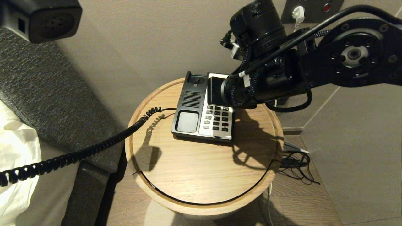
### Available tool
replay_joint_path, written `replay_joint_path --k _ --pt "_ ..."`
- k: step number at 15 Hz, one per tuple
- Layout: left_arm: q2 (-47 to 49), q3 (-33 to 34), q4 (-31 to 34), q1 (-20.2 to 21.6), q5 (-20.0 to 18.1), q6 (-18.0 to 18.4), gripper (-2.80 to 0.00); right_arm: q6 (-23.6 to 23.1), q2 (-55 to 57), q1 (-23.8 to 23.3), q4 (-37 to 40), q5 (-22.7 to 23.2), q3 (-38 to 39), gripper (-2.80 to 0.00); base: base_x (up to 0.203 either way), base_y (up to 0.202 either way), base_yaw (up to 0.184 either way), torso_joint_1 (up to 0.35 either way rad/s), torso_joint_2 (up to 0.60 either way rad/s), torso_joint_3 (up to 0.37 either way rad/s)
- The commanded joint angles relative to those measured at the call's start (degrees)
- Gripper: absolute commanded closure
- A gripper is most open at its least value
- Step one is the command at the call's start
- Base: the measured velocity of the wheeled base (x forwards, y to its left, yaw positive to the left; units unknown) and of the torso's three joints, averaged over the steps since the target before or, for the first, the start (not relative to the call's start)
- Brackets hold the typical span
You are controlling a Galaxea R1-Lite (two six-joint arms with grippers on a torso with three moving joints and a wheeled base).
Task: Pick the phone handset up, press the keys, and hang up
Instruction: Dial the number
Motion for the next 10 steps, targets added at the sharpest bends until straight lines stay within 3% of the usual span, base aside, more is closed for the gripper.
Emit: replay_joint_path --k 1,10 --pt "0.19 -0.07 0.26 0.01 0.04 -0.3 0.0 0.24 0.96 -0.04 -0.34 -0.06 -0.03 0.0 0.0 0.0 0.0 0.0 0.0 0.0" --pt "-0.08 0.02 0.26 0.01 0.04 -0.3 0.0 -0.11 2.21 -2.33 -0.44 -0.06 -0.03 0.0 0.0 0.0 0.0 0.0 0.0 0.0"
